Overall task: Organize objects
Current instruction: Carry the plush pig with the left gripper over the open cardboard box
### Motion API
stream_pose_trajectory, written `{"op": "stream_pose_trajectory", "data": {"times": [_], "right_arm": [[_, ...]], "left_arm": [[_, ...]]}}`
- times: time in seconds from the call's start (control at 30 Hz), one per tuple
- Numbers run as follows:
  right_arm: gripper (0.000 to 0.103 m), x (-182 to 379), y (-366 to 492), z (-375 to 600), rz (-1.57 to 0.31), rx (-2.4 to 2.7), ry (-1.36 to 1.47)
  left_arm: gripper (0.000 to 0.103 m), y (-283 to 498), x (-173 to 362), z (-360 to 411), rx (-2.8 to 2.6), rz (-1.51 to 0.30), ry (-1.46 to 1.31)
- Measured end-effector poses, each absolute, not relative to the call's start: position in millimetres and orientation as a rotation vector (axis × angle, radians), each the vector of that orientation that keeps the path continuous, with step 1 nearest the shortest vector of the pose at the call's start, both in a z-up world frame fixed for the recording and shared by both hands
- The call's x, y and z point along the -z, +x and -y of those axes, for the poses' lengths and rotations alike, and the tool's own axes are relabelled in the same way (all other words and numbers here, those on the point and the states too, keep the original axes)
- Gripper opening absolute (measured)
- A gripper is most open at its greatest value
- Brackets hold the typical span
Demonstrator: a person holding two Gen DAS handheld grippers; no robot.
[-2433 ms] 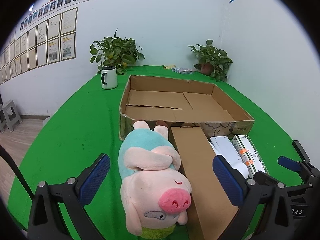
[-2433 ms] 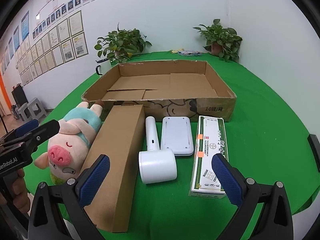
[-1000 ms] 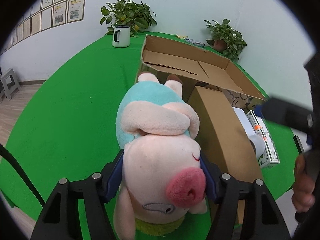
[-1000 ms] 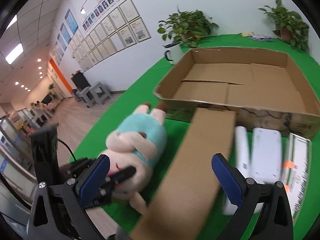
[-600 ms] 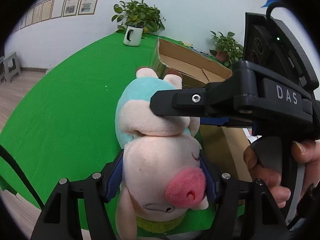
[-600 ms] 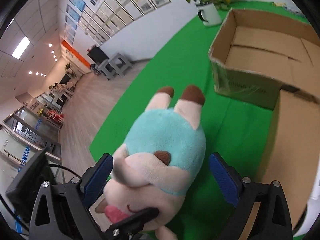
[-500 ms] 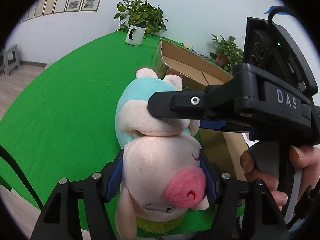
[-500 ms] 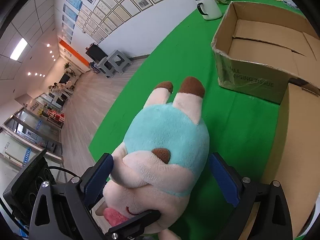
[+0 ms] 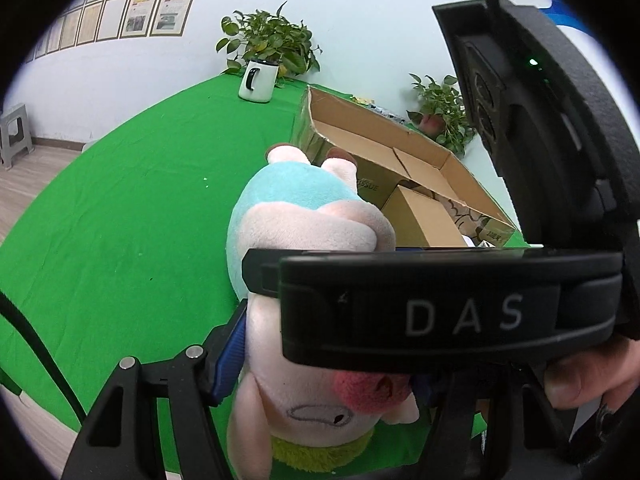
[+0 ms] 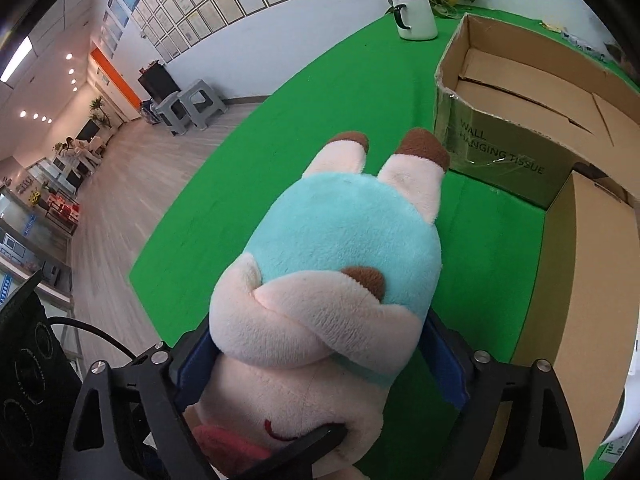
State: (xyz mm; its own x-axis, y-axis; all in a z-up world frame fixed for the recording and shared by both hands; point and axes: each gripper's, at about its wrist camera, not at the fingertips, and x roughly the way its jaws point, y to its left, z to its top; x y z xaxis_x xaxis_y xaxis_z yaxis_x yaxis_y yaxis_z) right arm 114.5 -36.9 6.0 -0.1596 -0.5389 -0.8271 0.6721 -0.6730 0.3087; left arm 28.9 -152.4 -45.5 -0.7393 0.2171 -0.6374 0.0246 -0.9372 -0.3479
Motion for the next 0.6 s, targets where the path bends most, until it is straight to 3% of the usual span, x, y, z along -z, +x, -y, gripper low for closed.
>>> {"op": "stream_pose_trajectory", "data": {"times": [0.2, 0.43, 0.6], "right_arm": [[0.080, -40.2, 148.1, 24.4, -0.177, 1.979, 1.184], [0.079, -128.7, 193.6, -24.9, -0.165, 2.115, 0.957], [0.080, -163.2, 176.3, -72.8, -0.141, 2.182, 0.889]], "left_arm": [[0.065, 38.7, 23.9, 144.1, -2.838, 0.477, -0.933], [0.065, 38.0, -17.1, 121.3, -2.868, 0.363, -0.718], [0.065, 28.6, -33.9, 100.9, -2.852, 0.300, -0.625]]}}
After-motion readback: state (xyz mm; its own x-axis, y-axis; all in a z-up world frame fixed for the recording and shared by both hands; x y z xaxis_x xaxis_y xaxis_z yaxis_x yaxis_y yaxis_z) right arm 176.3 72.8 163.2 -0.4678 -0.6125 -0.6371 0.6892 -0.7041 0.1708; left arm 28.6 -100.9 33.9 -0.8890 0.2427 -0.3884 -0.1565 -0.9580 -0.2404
